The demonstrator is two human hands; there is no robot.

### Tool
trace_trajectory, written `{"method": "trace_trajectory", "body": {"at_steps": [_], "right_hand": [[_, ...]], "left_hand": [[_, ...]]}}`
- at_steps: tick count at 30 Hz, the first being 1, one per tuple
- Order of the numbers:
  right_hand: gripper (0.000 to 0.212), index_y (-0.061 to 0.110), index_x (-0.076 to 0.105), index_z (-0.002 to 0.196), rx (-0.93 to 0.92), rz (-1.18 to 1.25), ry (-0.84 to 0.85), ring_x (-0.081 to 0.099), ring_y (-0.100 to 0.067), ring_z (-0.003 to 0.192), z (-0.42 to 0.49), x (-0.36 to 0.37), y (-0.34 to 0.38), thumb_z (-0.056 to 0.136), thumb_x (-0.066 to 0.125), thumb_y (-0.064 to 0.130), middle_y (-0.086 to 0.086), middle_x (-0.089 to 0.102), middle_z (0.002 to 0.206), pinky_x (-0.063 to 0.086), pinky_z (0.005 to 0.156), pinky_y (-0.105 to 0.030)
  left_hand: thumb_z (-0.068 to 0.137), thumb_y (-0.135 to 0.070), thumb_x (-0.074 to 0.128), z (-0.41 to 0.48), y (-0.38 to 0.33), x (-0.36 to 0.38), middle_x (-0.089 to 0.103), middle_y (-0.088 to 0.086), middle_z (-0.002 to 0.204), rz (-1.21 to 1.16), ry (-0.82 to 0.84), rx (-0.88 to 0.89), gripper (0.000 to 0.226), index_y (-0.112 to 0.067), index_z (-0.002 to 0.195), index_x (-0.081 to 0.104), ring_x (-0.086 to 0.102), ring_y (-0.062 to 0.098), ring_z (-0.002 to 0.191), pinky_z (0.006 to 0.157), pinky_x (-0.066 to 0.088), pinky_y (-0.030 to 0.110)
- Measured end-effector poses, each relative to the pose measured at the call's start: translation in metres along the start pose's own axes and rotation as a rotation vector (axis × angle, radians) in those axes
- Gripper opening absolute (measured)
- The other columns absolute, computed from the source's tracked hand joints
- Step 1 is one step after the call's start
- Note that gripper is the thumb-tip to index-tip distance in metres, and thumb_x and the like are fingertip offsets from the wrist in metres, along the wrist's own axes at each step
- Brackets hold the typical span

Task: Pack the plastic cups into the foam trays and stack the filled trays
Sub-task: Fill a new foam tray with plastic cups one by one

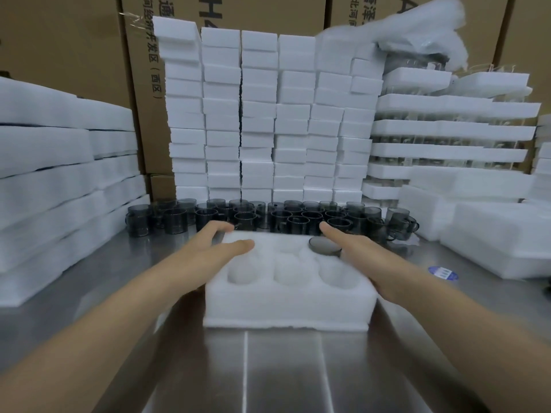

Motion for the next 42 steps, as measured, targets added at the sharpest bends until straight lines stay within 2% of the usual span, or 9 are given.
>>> {"method": "trace_trajectory", "body": {"at_steps": [4, 7, 10, 13, 17, 33, 37, 39, 42], "right_hand": [[0.046, 0.027, 0.081, 0.093, -0.157, -0.072, -0.324, 0.074, -0.021, 0.092, 0.009, -0.010, -0.010, 0.103, 0.053, 0.062, 0.007, 0.080, 0.089, 0.056, 0.091, -0.039], [0.028, 0.023, 0.076, 0.085, -0.290, -0.249, -0.509, 0.073, -0.023, 0.086, 0.017, -0.024, -0.028, 0.105, 0.058, 0.032, 0.005, 0.076, 0.080, 0.059, 0.081, -0.040], [0.012, 0.025, 0.071, 0.107, -0.253, -0.412, -0.553, 0.065, -0.012, 0.089, 0.025, -0.036, -0.044, 0.102, 0.060, 0.024, 0.011, 0.071, 0.092, 0.051, 0.081, -0.035], [0.036, 0.033, 0.059, 0.137, -0.255, -0.453, -0.486, 0.060, -0.017, 0.115, 0.027, -0.038, -0.044, 0.102, 0.062, 0.027, 0.004, 0.065, 0.132, 0.044, 0.095, -0.034], [0.063, 0.047, 0.036, 0.158, -0.222, -0.722, -0.286, 0.042, -0.019, 0.150, 0.024, -0.033, -0.040, 0.101, 0.063, 0.047, 0.007, 0.031, 0.169, 0.039, 0.113, -0.039], [0.068, 0.049, 0.028, 0.163, -0.168, -0.826, -0.244, 0.040, -0.018, 0.152, 0.028, -0.033, -0.036, 0.100, 0.047, 0.067, 0.023, 0.027, 0.170, 0.038, 0.117, -0.041], [0.056, 0.048, 0.049, 0.152, -0.211, -0.755, -0.313, 0.048, -0.016, 0.146, 0.027, -0.034, -0.041, 0.098, 0.055, 0.063, 0.021, 0.046, 0.160, 0.044, 0.109, -0.040], [0.030, 0.048, 0.068, 0.125, -0.287, -0.688, -0.423, 0.064, -0.012, 0.120, 0.026, -0.035, -0.043, 0.098, 0.057, 0.055, 0.020, 0.068, 0.136, 0.051, 0.089, -0.036], [0.009, 0.041, 0.058, 0.089, -0.329, -0.648, -0.530, 0.063, -0.006, 0.079, 0.026, -0.035, -0.042, 0.095, 0.060, 0.048, 0.018, 0.072, 0.092, 0.050, 0.068, -0.033]], "left_hand": [[0.090, -0.065, 0.072, 0.005, 0.014, -0.002, 0.054, -0.025, 0.113, 0.023, -0.069, 0.009, 0.030, -0.047, 0.112, 0.061, 0.055, -0.001, 0.100, 0.073, 0.038, 0.022], [0.093, -0.061, 0.072, 0.007, 0.023, -0.002, 0.068, -0.014, 0.104, -0.022, -0.207, 0.038, 0.021, -0.043, 0.102, 0.069, 0.064, 0.008, 0.098, 0.075, 0.045, 0.029], [0.097, -0.052, 0.072, 0.009, 0.034, -0.001, 0.077, -0.013, 0.097, -0.054, -0.232, 0.106, 0.015, -0.038, 0.095, 0.077, 0.072, 0.014, 0.099, 0.092, 0.056, 0.042], [0.097, -0.047, 0.073, 0.008, 0.038, -0.001, 0.077, -0.019, 0.095, -0.052, -0.245, 0.148, 0.012, -0.038, 0.092, 0.079, 0.071, 0.011, 0.098, 0.093, 0.056, 0.040], [0.100, -0.040, 0.071, 0.006, 0.035, 0.002, 0.075, -0.010, 0.104, -0.054, -0.260, 0.163, 0.009, -0.034, 0.100, 0.077, 0.067, 0.013, 0.102, 0.096, 0.053, 0.040], [0.102, -0.039, 0.069, 0.002, 0.030, 0.004, 0.074, -0.008, 0.106, -0.049, -0.255, 0.163, 0.011, -0.031, 0.102, 0.076, 0.068, 0.015, 0.101, 0.095, 0.051, 0.040], [0.102, -0.039, 0.069, 0.002, 0.030, 0.004, 0.075, -0.009, 0.105, -0.055, -0.255, 0.169, 0.010, -0.032, 0.101, 0.076, 0.068, 0.014, 0.101, 0.094, 0.052, 0.039], [0.101, -0.039, 0.069, 0.003, 0.030, 0.004, 0.074, -0.009, 0.104, -0.056, -0.255, 0.171, 0.010, -0.032, 0.100, 0.076, 0.068, 0.014, 0.102, 0.095, 0.052, 0.039], [0.101, -0.040, 0.068, 0.003, 0.031, 0.003, 0.074, -0.009, 0.106, -0.051, -0.249, 0.174, 0.011, -0.032, 0.100, 0.076, 0.067, 0.013, 0.102, 0.091, 0.051, 0.035]]}}
Point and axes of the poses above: each hand's wrist, its own z-axis towards the middle knuckle, its own x-axis out of the palm, y = z × x, the point moved 1 cm from there along z, towards the middle knuckle
